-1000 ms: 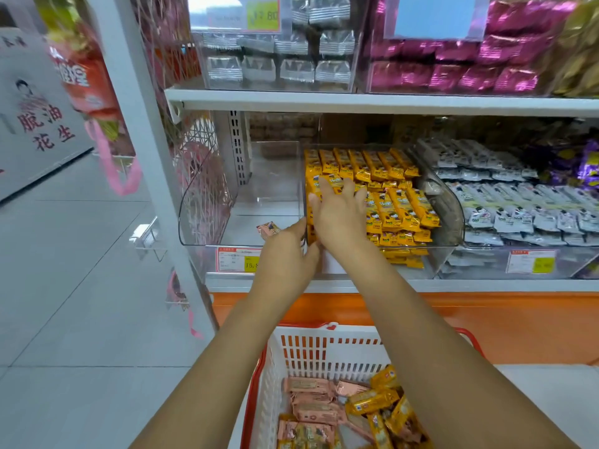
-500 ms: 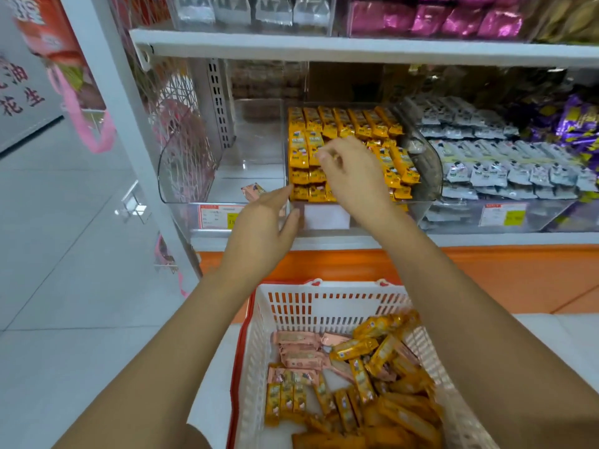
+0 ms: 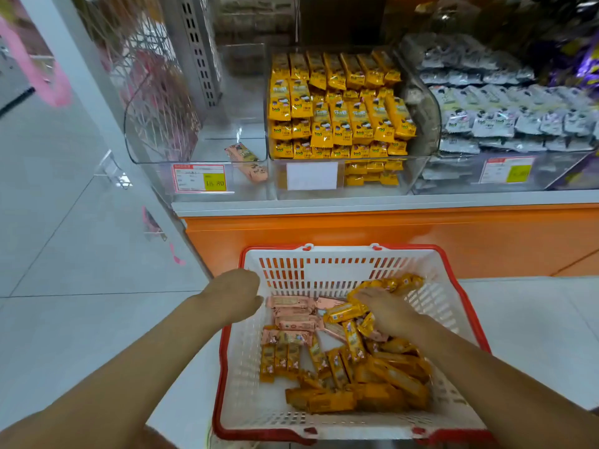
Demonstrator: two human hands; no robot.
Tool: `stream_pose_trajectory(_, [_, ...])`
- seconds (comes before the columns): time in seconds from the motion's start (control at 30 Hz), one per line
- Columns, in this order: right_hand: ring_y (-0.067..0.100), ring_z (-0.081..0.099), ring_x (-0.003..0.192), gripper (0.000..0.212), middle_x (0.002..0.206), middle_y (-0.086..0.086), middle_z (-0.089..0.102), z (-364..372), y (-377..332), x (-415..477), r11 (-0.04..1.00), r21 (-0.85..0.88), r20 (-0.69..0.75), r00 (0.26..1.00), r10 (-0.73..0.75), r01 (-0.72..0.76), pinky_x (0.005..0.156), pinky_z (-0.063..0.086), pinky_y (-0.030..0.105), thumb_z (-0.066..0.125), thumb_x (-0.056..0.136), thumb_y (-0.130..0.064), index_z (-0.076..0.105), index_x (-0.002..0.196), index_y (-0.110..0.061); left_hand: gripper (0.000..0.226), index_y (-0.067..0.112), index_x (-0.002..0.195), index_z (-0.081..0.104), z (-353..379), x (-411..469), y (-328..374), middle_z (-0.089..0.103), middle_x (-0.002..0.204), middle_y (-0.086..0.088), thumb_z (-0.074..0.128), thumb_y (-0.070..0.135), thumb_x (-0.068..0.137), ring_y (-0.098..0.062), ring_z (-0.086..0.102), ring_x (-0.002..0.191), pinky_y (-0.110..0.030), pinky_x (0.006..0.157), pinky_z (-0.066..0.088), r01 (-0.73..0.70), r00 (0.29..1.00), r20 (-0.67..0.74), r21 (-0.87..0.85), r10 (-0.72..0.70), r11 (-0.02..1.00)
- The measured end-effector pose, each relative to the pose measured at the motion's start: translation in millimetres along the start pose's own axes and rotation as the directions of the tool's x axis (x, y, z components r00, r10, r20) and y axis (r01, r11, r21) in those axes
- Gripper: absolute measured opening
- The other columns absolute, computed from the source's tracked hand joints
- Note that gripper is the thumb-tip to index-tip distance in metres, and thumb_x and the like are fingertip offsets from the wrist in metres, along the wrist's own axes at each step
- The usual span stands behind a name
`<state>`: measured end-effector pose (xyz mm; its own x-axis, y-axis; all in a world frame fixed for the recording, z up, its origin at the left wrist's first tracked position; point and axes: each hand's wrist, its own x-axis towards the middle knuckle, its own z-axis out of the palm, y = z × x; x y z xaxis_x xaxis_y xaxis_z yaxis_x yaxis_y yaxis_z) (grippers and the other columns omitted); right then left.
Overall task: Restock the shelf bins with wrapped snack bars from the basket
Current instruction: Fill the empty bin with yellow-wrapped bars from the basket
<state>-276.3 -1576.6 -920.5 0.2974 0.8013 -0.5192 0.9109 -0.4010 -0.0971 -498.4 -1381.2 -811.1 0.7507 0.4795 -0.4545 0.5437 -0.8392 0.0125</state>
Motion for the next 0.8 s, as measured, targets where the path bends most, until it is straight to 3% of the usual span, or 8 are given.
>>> stream_pose_trajectory(0.1, [0.023,0.001,0.149,0.093,0.162,0.002,-0.002,28,2,13,0.99,-0.13,0.027,0.999,-0.046,0.05,0.107,0.038,0.046,0.051,0.084,0.012,0.002,0.155,-0.022,0.035,0.008,0.125,0.052,14,6,-7,0.057,0.121,-0.008,0.044,0.03,0.098,-0.021,0.056,0.109,-0.031,0.09,0.049,0.104,0.99,0.087,0.055,-0.109,0.993])
stream_pose_trajectory(0.17, [0.024,-0.001,0.149,0.095,0.162,0.001,-0.007,38,3,21,0.981,-0.182,0.039,0.998,-0.055,0.061,0.106,0.038,0.049,0.052,0.084,0.012,-0.003,0.155,-0.02,0.034,0.009,0.124,0.054,18,11,-9,0.058,0.119,-0.007,0.044,0.029,0.098,-0.021,0.058,0.107,-0.031,0.09,0.051,0.139,0.981,0.124,0.071,-0.147,0.988])
stream_pose_trajectory(0.33, [0.027,0.001,0.148,0.101,0.161,0.003,-0.013,57,7,42,0.975,-0.215,0.116,0.992,-0.041,0.065,0.108,0.036,0.044,0.062,0.086,0.003,-0.009,0.154,-0.021,0.029,0.008,0.113,0.057,16,24,-10,0.06,0.109,-0.006,0.041,0.028,0.099,-0.018,0.057,0.096,-0.028,0.085,0.05,0.141,0.974,0.166,0.078,-0.153,0.987])
stream_pose_trajectory(0.43, [0.031,0.01,0.145,0.105,0.162,0.004,-0.002,65,10,53,0.972,-0.225,0.099,0.994,-0.043,0.065,0.109,0.034,0.045,0.069,0.082,-0.001,-0.005,0.154,-0.022,0.028,0.008,0.112,0.056,14,30,-10,0.06,0.106,-0.005,0.042,0.029,0.099,-0.018,0.057,0.096,-0.028,0.084,0.049,0.134,0.971,0.183,0.108,-0.153,0.985])
stream_pose_trajectory(0.5, [0.03,0.02,0.141,0.097,0.159,0.004,0.012,63,13,56,0.971,-0.228,0.077,0.996,-0.052,0.069,0.102,0.038,0.042,0.067,0.083,-0.003,0.004,0.154,-0.021,0.03,0.008,0.113,0.056,10,33,-10,0.061,0.108,-0.006,0.043,0.031,0.099,-0.018,0.058,0.097,-0.026,0.082,0.048,0.129,0.969,0.197,0.112,-0.149,0.985])
stream_pose_trajectory(0.63, [0.029,0.031,0.133,0.086,0.154,0.003,0.02,65,18,60,0.991,-0.125,0.085,0.995,-0.044,0.055,0.094,0.048,0.044,0.058,0.085,0.0,0.011,0.153,-0.024,0.032,0.007,0.111,0.054,5,36,-12,0.05,0.088,0.0,0.042,0.034,0.1,-0.013,0.049,0.084,-0.022,0.074,0.043,0.116,0.97,0.208,0.062,-0.126,0.991])
stream_pose_trajectory(0.8, [0.028,0.044,0.123,0.077,0.151,0.006,0.023,61,12,63,1.0,0.005,0.109,0.994,-0.011,0.01,0.087,0.051,0.042,0.059,0.086,-0.008,0.02,0.151,-0.021,0.027,0.01,0.087,0.048,9,33,-11,0.045,0.078,0.001,0.047,0.035,0.098,-0.012,0.048,0.076,-0.018,0.058,0.035,0.179,0.951,0.265,-0.064,-0.156,0.982])
